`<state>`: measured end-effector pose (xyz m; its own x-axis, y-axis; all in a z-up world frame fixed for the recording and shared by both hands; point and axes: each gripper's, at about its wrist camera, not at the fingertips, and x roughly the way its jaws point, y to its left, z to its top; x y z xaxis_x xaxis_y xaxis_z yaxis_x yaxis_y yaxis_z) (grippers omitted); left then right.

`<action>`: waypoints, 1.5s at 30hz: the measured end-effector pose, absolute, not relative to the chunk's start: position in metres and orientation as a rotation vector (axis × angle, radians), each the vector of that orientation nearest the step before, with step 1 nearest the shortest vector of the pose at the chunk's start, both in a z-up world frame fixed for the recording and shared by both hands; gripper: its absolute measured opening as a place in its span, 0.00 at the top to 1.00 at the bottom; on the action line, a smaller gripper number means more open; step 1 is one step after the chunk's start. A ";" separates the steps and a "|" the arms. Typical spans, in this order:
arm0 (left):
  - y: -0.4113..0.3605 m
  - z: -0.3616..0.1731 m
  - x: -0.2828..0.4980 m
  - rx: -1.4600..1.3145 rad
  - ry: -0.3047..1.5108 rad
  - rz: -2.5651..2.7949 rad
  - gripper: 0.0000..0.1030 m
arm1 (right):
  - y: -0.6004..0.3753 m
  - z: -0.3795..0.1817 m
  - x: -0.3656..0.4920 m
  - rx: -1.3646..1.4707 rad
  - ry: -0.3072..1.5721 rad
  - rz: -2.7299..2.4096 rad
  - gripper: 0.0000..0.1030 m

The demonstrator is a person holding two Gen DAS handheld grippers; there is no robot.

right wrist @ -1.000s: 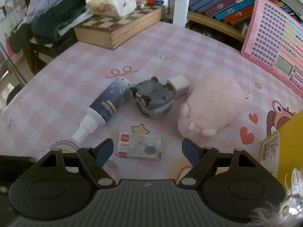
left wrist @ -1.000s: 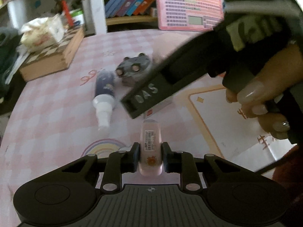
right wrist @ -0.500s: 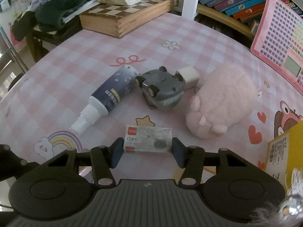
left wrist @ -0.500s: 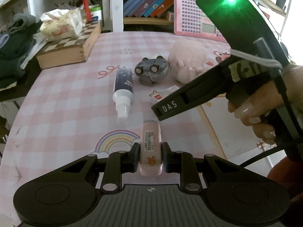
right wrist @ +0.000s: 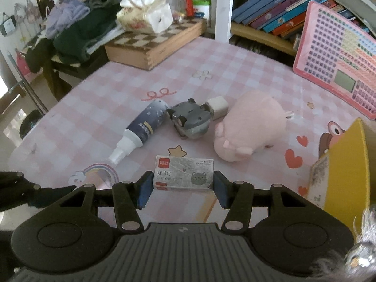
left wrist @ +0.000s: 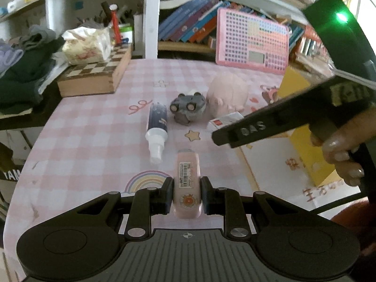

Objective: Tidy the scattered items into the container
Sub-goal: 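Grasp the pink stick with the left tool while the right tool grasps the small staple box, then carry the pink stick and staple box over the yellow box with both tools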

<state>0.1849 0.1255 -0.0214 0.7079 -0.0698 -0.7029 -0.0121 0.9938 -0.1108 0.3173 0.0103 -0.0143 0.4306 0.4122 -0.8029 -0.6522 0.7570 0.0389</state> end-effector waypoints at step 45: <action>0.099 0.039 0.068 -0.031 0.624 -0.309 0.78 | -0.082 0.035 0.131 -0.127 0.832 0.535 0.50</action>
